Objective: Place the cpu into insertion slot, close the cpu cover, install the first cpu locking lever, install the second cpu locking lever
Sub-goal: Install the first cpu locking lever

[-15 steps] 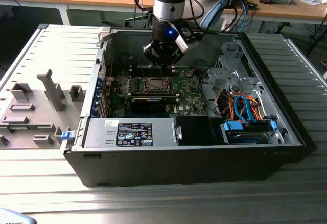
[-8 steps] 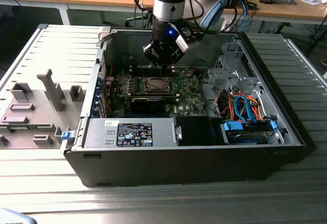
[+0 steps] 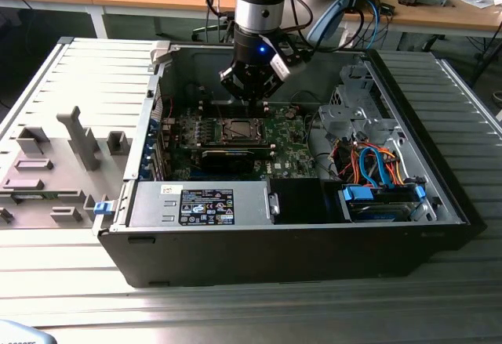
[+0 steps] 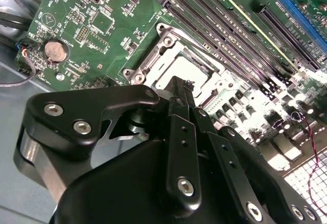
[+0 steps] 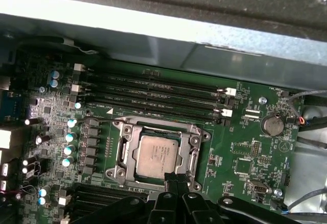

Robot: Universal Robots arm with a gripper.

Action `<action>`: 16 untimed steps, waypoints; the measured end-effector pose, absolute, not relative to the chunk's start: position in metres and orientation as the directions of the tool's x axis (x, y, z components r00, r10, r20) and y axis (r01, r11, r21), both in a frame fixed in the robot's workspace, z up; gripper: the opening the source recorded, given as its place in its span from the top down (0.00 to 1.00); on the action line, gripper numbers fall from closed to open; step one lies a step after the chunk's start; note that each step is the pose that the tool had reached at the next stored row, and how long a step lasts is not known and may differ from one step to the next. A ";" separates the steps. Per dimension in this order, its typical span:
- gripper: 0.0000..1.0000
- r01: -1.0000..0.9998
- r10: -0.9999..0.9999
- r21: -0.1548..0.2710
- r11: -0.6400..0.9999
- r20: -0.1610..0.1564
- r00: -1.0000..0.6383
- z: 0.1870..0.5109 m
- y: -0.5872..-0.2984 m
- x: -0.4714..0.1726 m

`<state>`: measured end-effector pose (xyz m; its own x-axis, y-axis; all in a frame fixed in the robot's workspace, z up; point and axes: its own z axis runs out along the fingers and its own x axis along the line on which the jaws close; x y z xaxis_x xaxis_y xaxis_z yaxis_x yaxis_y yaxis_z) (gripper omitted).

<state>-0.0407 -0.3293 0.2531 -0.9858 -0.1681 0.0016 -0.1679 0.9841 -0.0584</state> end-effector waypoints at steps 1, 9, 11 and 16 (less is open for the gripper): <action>0.89 -0.169 -0.169 -0.058 0.984 0.002 -0.986 0.253 -0.329 -0.041; 0.89 -0.183 -0.183 -0.058 0.981 0.002 -0.983 0.253 -0.329 -0.041; 0.89 -0.186 -0.186 -0.058 0.981 0.002 -0.983 0.253 -0.329 -0.041; 0.89 -0.194 -0.195 -0.058 0.979 0.002 -0.981 0.253 -0.329 -0.041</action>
<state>-0.0407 -0.3293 0.2531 -0.9809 -0.1946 0.0016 -0.1944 0.9792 -0.0584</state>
